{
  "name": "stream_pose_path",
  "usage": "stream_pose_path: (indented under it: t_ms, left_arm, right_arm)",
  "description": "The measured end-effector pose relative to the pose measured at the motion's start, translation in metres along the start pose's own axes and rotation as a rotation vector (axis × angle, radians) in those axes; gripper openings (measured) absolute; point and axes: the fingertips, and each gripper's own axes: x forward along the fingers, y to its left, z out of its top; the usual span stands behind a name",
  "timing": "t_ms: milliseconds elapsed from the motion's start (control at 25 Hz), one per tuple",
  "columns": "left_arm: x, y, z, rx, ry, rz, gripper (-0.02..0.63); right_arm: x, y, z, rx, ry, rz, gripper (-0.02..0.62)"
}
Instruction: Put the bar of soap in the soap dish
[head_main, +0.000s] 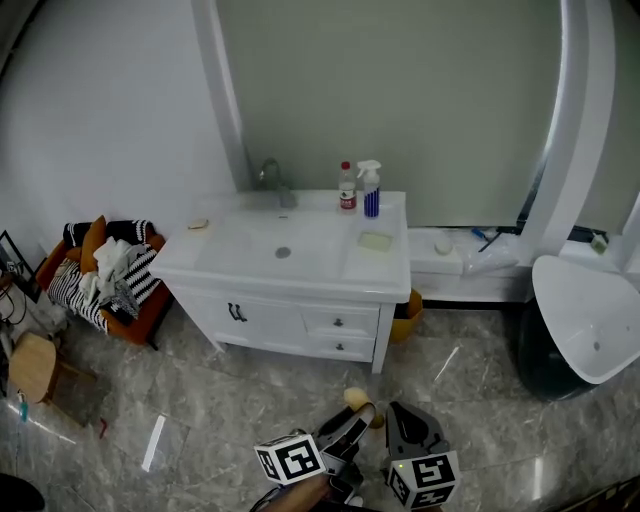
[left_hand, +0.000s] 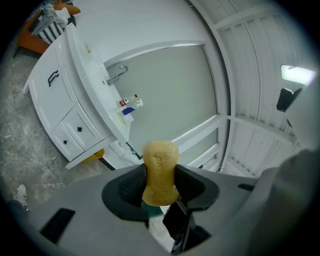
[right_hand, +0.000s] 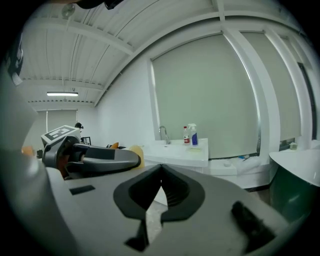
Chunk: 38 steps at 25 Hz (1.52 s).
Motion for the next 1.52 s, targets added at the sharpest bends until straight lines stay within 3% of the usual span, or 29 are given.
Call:
stream_pose_path:
  t_ms: [520, 920, 1520]
  left_arm:
    - [0.038, 0.029, 0.061, -0.032, 0.016, -0.023, 0.182]
    - [0.062, 0.044, 0.118, -0.034, 0.054, -0.076, 0.183]
    - [0.067, 0.077, 0.176, -0.067, 0.106, -0.115, 0.181]
  right_arm:
    - [0.072, -0.012, 0.017, -0.003, 0.023, -0.011, 0.011]
    - [0.126, -0.011, 0.048, -0.005, 0.001, -0.070, 0.011]
    - [0.188, 0.005, 0.064, -0.027, 0.037, -0.153, 0.011]
